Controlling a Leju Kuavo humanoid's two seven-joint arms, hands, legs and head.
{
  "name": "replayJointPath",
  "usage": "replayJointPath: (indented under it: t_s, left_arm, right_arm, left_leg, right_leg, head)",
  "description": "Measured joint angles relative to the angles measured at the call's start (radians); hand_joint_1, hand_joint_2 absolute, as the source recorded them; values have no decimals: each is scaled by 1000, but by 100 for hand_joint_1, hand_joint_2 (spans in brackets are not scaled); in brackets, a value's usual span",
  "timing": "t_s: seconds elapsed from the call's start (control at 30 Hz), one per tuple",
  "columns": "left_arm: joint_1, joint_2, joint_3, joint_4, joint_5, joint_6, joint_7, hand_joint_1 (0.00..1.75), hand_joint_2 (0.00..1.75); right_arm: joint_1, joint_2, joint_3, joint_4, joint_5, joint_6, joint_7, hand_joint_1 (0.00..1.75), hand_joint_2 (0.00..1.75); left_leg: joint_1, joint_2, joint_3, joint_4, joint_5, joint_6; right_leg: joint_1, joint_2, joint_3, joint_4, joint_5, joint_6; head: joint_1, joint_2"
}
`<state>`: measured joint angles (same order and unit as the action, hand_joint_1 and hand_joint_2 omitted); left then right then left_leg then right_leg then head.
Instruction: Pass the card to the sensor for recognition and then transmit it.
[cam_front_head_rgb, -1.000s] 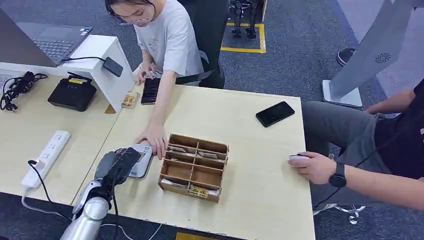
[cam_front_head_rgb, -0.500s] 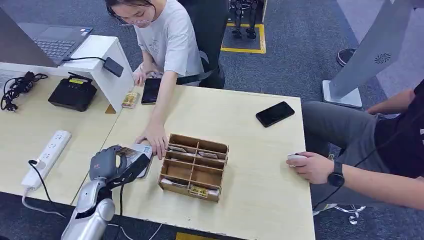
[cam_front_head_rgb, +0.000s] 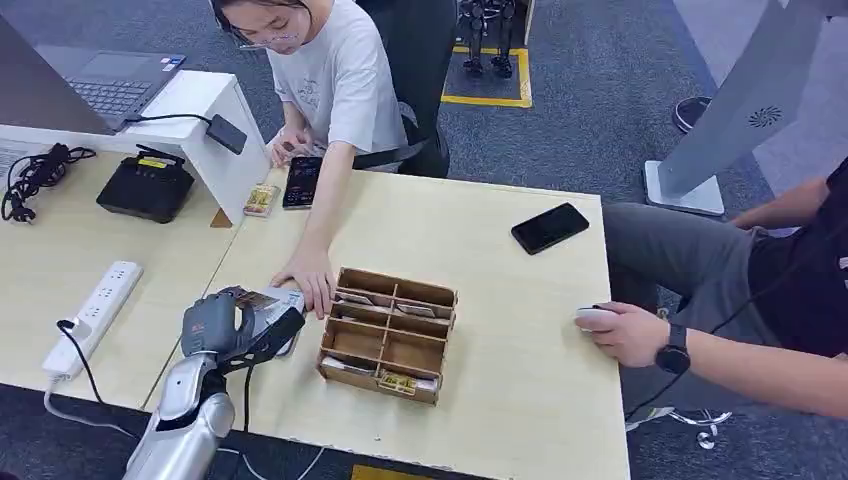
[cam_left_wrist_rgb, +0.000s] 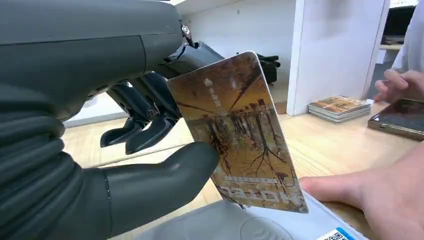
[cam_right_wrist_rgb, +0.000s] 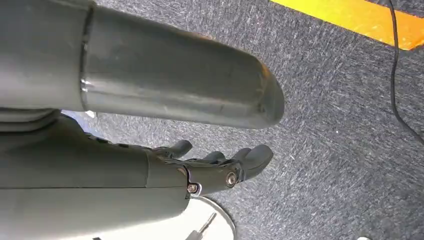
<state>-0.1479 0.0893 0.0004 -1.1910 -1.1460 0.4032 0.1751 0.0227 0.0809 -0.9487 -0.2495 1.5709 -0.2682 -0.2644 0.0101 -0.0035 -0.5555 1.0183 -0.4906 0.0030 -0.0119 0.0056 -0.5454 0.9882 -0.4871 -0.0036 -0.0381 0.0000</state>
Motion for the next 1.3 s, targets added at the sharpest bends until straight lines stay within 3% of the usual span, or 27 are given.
replayJointPath:
  t_s: [0.63, 0.87, 1.07, 1.3]
  left_arm:
    - [-6, -2, 0, 7, 8, -6, -13, 175, 175]
    - [-9, -4, 0, 8, 130, -31, -77, 175, 175]
    - [15, 13, -19, -22, 23, 24, -94, 175, 175]
    - [44, 19, -25, -56, -2, 69, -103, 175, 175]
  right_arm:
    - [0, -1, 0, 3, 0, -1, -2, 0, 0]
    - [0, -1, 0, 4, 0, -3, -2, 0, 0]
    - [0, -1, 0, 4, 0, -3, -5, 0, 0]
    - [1, -1, 0, 4, 0, -3, -5, 0, 0]
  left_leg:
    - [0, 0, 0, 0, 0, 0]
    - [0, 0, 0, 0, 0, 0]
    - [0, 0, 0, 0, 0, 0]
    - [0, 0, 0, 0, 0, 0]
  right_leg:
    - [0, 0, 1, 0, 0, 0]
    - [0, -1, 1, 0, 0, 0]
    - [0, 0, 1, 0, 0, 0]
    - [0, 0, 0, 0, 0, 0]
  head:
    - [0, 0]
    - [0, 0]
    - [0, 0]
    - [0, 0]
